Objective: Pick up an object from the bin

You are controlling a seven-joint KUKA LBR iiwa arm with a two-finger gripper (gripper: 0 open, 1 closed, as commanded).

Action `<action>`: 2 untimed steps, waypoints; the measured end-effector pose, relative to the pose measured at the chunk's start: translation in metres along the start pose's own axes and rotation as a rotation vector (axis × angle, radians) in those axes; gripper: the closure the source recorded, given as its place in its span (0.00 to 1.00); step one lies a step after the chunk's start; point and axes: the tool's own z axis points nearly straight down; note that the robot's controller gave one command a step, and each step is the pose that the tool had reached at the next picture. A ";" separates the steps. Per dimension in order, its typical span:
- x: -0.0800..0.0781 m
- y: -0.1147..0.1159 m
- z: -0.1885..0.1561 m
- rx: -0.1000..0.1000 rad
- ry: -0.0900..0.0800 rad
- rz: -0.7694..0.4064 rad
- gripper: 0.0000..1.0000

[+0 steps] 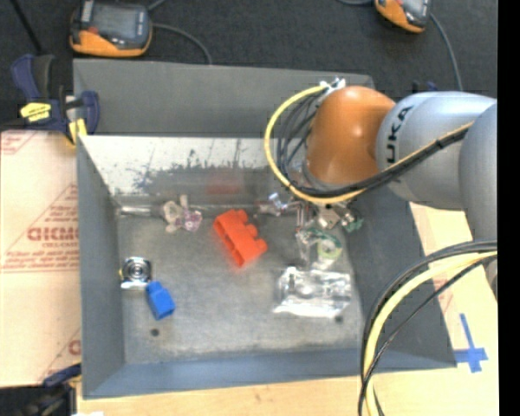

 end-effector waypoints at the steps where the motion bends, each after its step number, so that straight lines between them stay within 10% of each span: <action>1: 0.077 -0.077 0.000 -0.011 0.000 -0.250 0.00; 2: 0.075 -0.076 -0.001 -0.009 -0.001 -0.253 1.00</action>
Offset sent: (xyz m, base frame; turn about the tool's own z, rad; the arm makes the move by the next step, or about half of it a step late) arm -0.0273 -0.1085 -0.0017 -0.2567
